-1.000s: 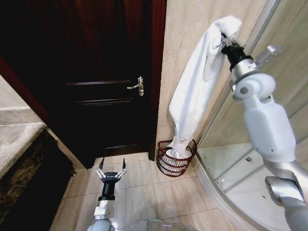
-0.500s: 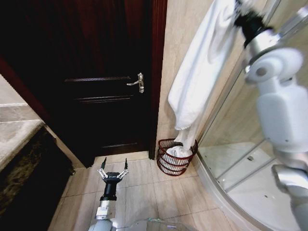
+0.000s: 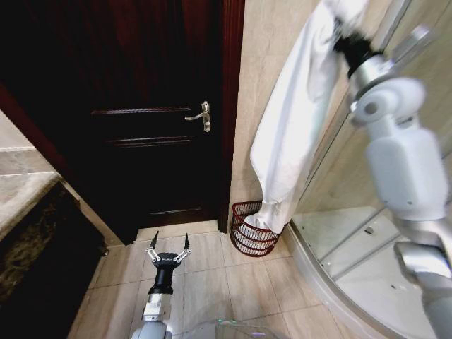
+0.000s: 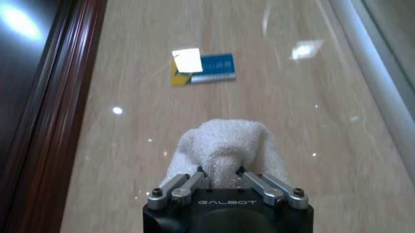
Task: Discard the used towel into the hamper.
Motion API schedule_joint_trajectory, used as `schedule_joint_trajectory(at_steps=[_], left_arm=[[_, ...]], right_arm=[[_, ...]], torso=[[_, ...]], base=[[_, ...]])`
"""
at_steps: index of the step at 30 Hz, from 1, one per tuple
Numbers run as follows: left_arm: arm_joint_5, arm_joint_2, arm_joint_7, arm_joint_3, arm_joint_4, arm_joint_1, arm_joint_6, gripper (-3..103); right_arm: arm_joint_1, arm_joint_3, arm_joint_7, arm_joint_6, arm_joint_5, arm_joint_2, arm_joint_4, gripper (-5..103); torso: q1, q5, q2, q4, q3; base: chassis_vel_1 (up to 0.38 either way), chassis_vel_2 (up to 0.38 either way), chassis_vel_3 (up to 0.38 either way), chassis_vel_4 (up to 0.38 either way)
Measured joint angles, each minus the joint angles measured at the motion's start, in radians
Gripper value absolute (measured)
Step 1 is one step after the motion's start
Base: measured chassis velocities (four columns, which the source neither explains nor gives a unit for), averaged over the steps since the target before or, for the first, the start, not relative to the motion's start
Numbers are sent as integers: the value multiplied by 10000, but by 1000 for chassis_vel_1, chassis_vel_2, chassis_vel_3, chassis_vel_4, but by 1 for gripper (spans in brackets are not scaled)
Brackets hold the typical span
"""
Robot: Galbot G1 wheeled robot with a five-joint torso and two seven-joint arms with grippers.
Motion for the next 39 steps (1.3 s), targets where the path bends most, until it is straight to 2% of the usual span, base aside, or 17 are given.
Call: schedule_joint_trajectory(at_steps=[4, 10, 17, 25, 34, 37, 39], left_arm=[[-12, 0, 1, -7, 23, -12, 5, 100], [-23, 0, 11, 9, 58, -41, 6, 100], [-51, 0, 13, 20, 203, -90, -11, 100], [-1, 0, 89, 115, 276, -162, -11, 100], [-38, 0, 88, 83, 345, -134, -35, 100], [-38, 0, 92, 96, 356, -143, -36, 100], [-36, 0, 93, 101, 356, -143, -36, 100]], right_arm=[[-460, 121, -10, 154, -212, 274, 229, 16], [-354, 98, 43, 311, -367, 501, 110, 16], [156, -47, -143, 344, -521, 531, -421, 16], [1535, -512, -283, 285, -591, 684, -1261, 16], [1702, -613, -290, 256, -629, 862, -1493, 16], [2244, -733, -277, 226, -608, 1015, -1837, 16], [2353, -785, -284, 217, -596, 1026, -1896, 16]], torso=[[-89, 3, -212, 0, -125], [-187, 2, -434, 0, -247], [-307, 7, -736, -1, -429], [-461, 1, -1116, 0, -658], [-590, 12, -1452, -1, -859], [-657, -8, -1605, 1, -953], [-677, -6, -1652, 2, -984]], base=[[0, 0, 0, 0], [0, 0, 0, 0], [0, 0, 0, 0], [0, 0, 0, 0], [0, 0, 0, 0], [0, 0, 0, 0], [0, 0, 0, 0]])
